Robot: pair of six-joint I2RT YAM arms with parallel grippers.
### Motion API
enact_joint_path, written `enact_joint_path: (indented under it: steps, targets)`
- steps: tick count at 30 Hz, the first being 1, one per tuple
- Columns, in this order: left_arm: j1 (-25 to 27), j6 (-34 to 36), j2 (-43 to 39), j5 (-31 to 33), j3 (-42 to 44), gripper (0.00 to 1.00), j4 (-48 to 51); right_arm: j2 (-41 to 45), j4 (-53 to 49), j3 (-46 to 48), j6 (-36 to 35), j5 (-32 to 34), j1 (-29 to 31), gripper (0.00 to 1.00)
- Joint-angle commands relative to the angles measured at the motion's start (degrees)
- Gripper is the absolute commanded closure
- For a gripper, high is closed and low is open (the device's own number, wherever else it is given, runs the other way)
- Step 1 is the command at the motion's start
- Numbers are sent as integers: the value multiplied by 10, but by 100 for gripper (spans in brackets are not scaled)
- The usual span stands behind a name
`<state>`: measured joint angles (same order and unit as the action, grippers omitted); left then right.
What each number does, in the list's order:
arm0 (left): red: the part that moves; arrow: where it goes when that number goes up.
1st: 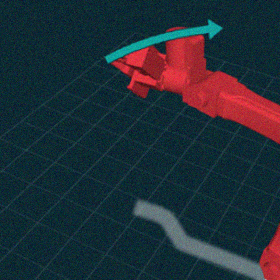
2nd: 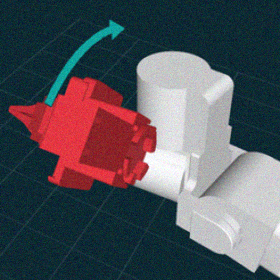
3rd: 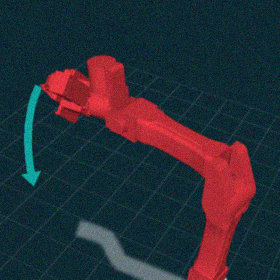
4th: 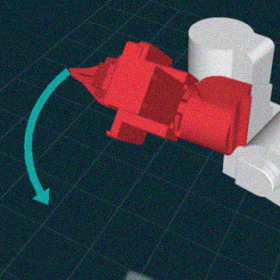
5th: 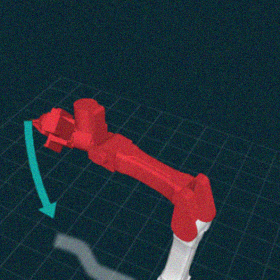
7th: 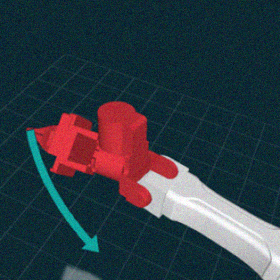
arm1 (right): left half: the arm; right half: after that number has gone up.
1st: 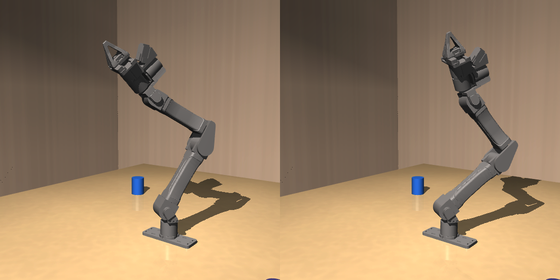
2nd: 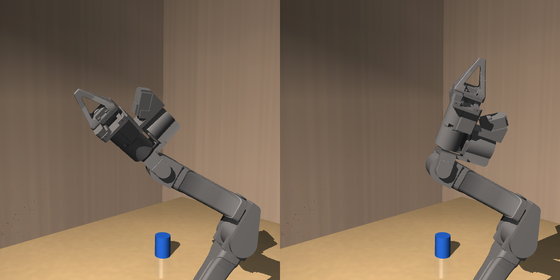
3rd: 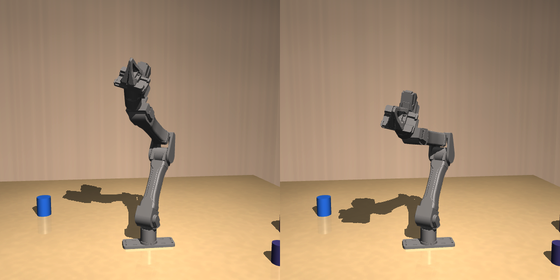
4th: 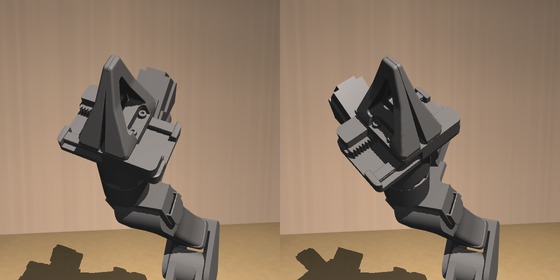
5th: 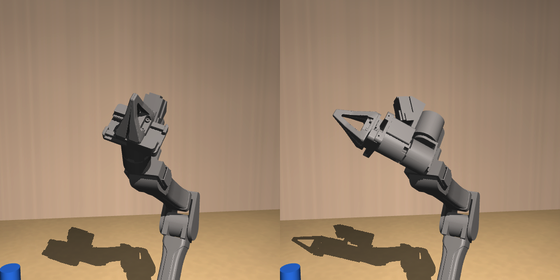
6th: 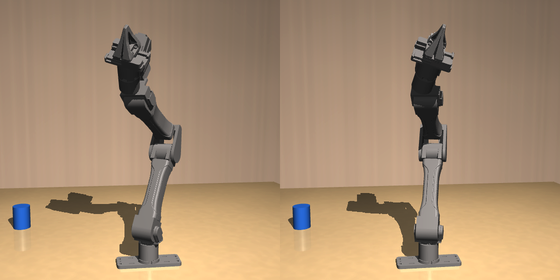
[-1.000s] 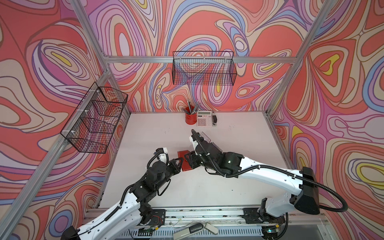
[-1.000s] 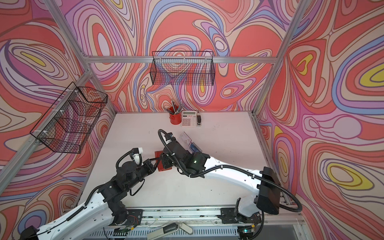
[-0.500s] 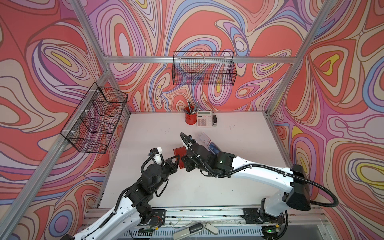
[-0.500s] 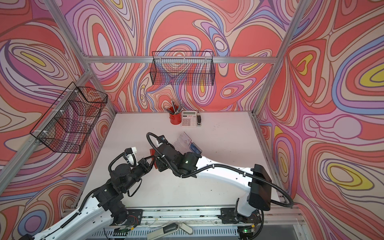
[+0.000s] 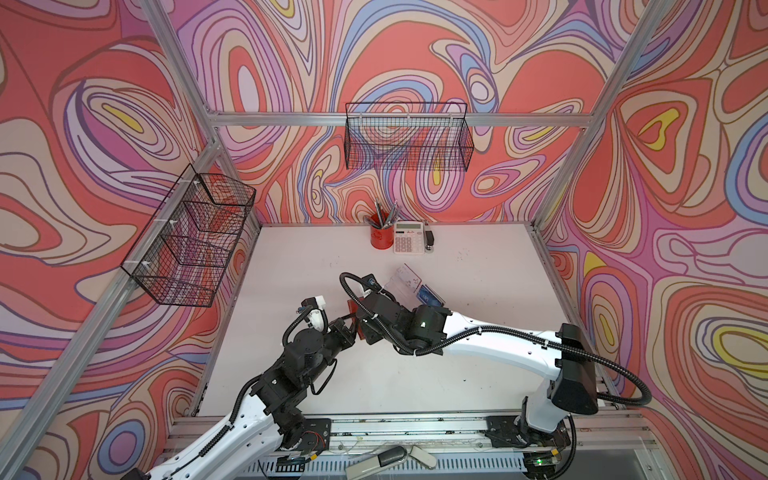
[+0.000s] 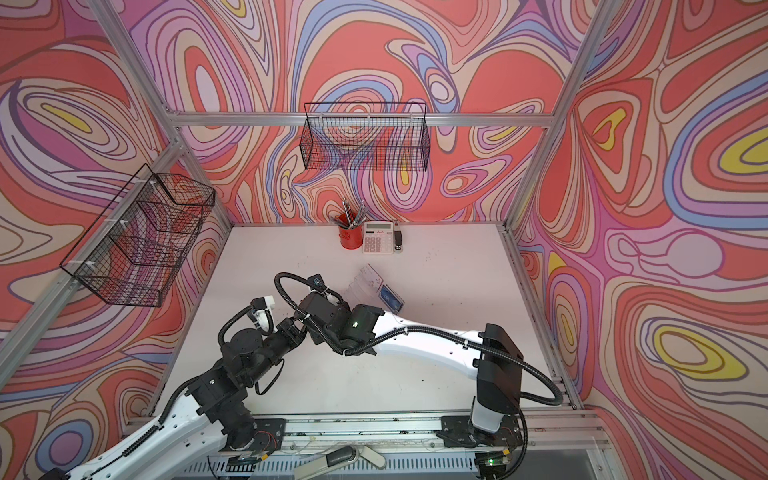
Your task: Put the credit cards into the card holder
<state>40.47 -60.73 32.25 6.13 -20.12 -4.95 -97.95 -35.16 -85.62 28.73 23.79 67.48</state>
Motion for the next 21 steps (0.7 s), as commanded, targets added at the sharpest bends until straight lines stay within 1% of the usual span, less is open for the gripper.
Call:
enact_joint_path:
  steps: [1, 2, 8, 15, 21]
  targets:
    - [1, -8, -14, -8, 2, 100, -24, -7, -26, -13, -1, 25, -1, 97]
    - [1, -10, -15, -8, 3, 100, -24, -7, -24, -12, -1, 22, -1, 100]
    - [1, -10, -24, -2, 9, 100, -22, 9, -11, 1, -3, 7, -1, 100]
    - [1, -11, -28, 0, 17, 100, -22, 49, 22, 33, -7, -9, -1, 100]
    - [1, -14, -40, 6, 25, 100, -12, 86, 43, 65, -3, 9, -1, 100]
